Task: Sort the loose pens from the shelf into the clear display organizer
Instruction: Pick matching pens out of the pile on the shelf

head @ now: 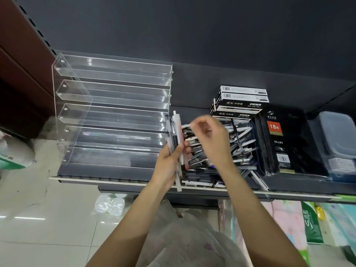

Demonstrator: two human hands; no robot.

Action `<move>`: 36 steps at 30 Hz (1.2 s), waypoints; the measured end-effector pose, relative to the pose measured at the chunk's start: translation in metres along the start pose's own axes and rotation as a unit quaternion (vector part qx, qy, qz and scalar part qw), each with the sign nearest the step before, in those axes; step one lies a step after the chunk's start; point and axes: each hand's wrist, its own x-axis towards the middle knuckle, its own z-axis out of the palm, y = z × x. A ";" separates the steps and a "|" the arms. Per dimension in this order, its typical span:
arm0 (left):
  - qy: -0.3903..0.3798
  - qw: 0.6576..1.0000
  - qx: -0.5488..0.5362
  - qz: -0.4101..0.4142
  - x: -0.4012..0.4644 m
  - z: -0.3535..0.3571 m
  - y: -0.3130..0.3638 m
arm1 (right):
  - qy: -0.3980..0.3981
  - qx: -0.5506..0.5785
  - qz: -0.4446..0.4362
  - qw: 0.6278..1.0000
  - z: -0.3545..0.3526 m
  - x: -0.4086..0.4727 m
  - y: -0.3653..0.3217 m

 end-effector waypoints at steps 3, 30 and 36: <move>-0.028 0.997 0.069 0.001 -0.009 -0.006 0.001 | -0.126 -0.066 0.057 0.988 0.005 0.044 -0.009; -0.019 0.988 -0.150 -0.044 -0.001 0.019 -0.001 | 0.160 0.181 0.134 0.961 0.001 -0.077 0.014; -0.023 0.983 -0.172 -0.060 0.001 0.026 -0.007 | 0.143 0.053 0.064 0.986 0.004 -0.088 0.019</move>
